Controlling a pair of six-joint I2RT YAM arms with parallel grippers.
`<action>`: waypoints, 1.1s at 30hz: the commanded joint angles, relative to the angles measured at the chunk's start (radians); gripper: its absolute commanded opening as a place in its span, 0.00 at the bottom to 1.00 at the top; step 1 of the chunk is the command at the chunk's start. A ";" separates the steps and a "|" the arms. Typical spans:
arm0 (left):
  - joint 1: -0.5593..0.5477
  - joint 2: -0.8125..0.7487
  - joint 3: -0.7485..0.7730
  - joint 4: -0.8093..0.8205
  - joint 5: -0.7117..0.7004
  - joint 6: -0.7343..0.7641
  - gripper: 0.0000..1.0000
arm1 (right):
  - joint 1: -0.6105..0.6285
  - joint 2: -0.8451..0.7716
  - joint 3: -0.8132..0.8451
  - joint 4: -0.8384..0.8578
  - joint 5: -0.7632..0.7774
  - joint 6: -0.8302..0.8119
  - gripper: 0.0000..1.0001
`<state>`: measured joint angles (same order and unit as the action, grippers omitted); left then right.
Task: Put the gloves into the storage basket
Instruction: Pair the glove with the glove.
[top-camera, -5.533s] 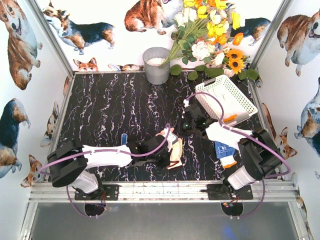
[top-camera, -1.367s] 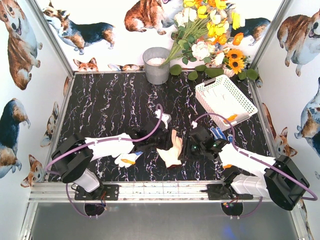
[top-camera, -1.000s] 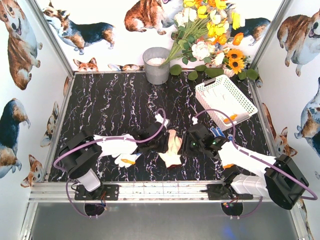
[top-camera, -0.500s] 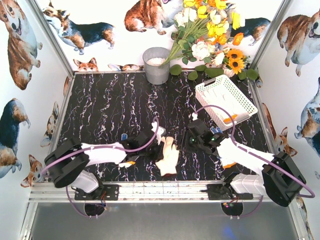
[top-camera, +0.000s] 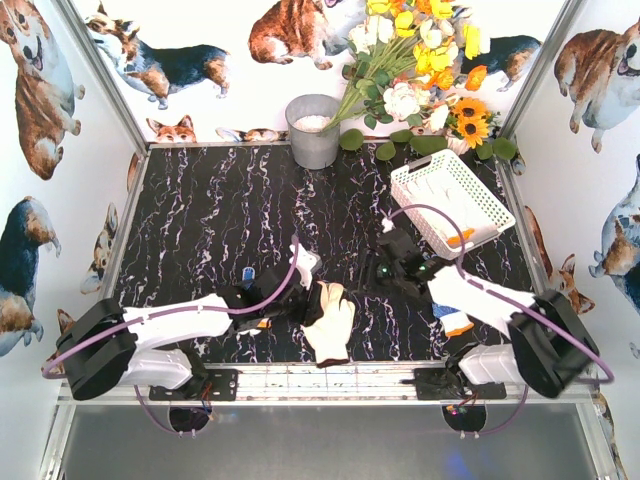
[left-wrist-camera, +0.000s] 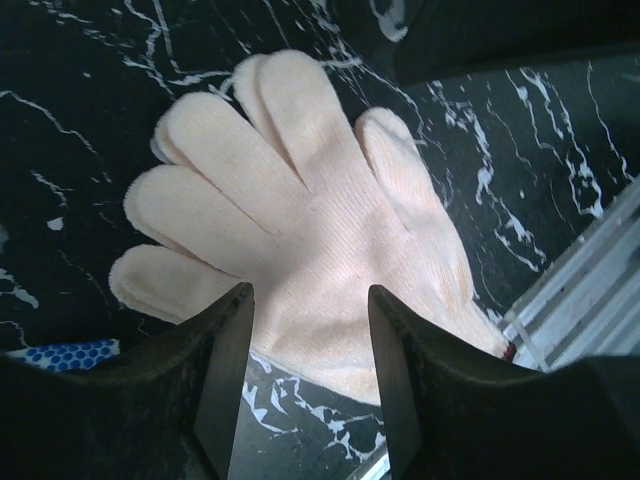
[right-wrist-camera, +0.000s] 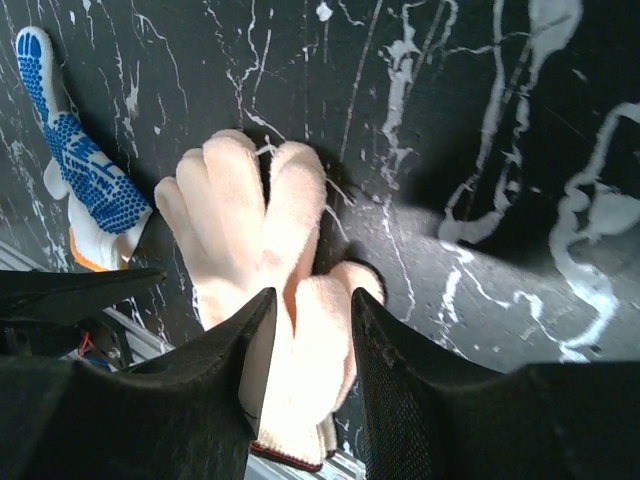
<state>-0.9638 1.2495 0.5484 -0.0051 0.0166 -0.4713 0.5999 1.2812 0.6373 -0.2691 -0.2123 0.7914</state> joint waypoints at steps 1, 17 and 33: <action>0.024 0.023 0.036 0.024 -0.071 -0.058 0.42 | -0.005 0.087 0.082 0.113 -0.080 -0.001 0.38; 0.032 0.141 0.064 0.118 -0.006 -0.062 0.35 | -0.006 0.278 0.125 0.174 -0.119 0.007 0.36; 0.034 0.216 0.005 0.126 -0.016 -0.049 0.32 | -0.005 0.329 0.156 0.291 -0.192 0.025 0.03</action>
<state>-0.9352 1.4578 0.5774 0.1127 0.0109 -0.5228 0.5991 1.6081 0.7490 -0.0772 -0.3691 0.8158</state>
